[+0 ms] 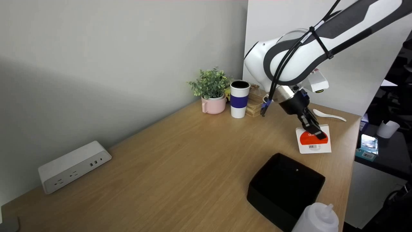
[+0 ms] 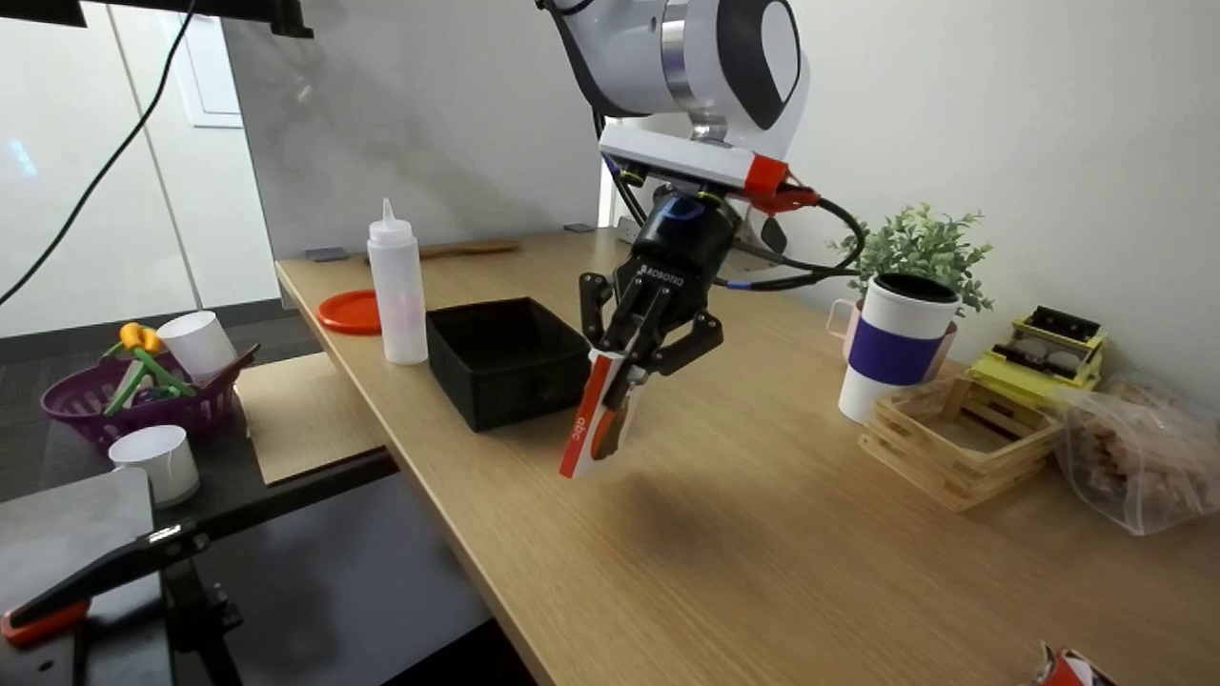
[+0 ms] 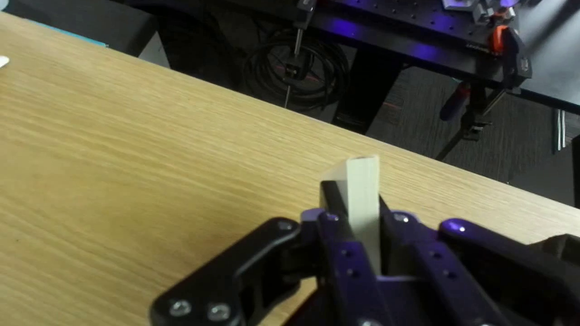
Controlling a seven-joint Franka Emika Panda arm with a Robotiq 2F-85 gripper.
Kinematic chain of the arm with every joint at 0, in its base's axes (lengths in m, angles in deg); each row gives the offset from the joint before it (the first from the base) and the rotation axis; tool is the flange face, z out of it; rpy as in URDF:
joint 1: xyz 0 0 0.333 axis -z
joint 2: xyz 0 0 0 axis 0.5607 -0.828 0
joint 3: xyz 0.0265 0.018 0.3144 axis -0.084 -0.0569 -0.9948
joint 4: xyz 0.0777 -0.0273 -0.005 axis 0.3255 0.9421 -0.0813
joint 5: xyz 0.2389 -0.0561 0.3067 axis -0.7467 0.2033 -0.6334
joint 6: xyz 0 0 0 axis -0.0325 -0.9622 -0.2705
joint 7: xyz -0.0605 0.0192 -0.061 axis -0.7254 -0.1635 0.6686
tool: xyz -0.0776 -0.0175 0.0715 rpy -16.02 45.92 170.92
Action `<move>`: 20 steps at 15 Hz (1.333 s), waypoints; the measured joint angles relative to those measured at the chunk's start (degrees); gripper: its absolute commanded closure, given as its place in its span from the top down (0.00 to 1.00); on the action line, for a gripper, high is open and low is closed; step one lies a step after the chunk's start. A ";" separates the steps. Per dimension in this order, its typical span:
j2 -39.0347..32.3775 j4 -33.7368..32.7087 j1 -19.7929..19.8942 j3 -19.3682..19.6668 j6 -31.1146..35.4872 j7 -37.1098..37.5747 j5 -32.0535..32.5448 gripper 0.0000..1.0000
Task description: Remove the orange book from the black box
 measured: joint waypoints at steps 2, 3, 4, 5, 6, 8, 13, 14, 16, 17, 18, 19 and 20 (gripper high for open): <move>0.06 -0.76 0.00 -0.53 2.31 -1.02 0.26 0.04; 0.10 -0.92 0.03 -0.74 4.17 -1.58 0.22 0.04; 0.16 -0.94 0.13 -0.94 6.37 -2.14 -0.04 0.04; 0.20 -0.94 0.29 -1.13 8.77 -2.52 -0.56 0.04; 0.22 -0.92 0.50 -1.30 11.24 -2.80 -1.29 0.04; 0.23 -0.85 0.84 -1.42 15.64 -3.09 -2.96 0.04; 0.23 -0.49 1.06 -1.43 22.85 -3.09 -5.32 0.04; 0.23 -0.38 1.06 -1.43 23.65 -3.09 -5.48 0.04; 0.23 -0.14 1.06 -1.43 24.82 -3.09 -5.89 0.04; 0.23 -0.06 1.07 -1.43 25.22 -3.09 -6.25 0.04; 0.23 0.03 1.07 -1.43 25.71 -3.04 -6.70 0.04; 0.23 0.13 1.08 -1.43 26.28 -2.91 -7.13 0.04; 0.23 0.23 1.07 -1.43 26.76 -2.75 -7.52 0.04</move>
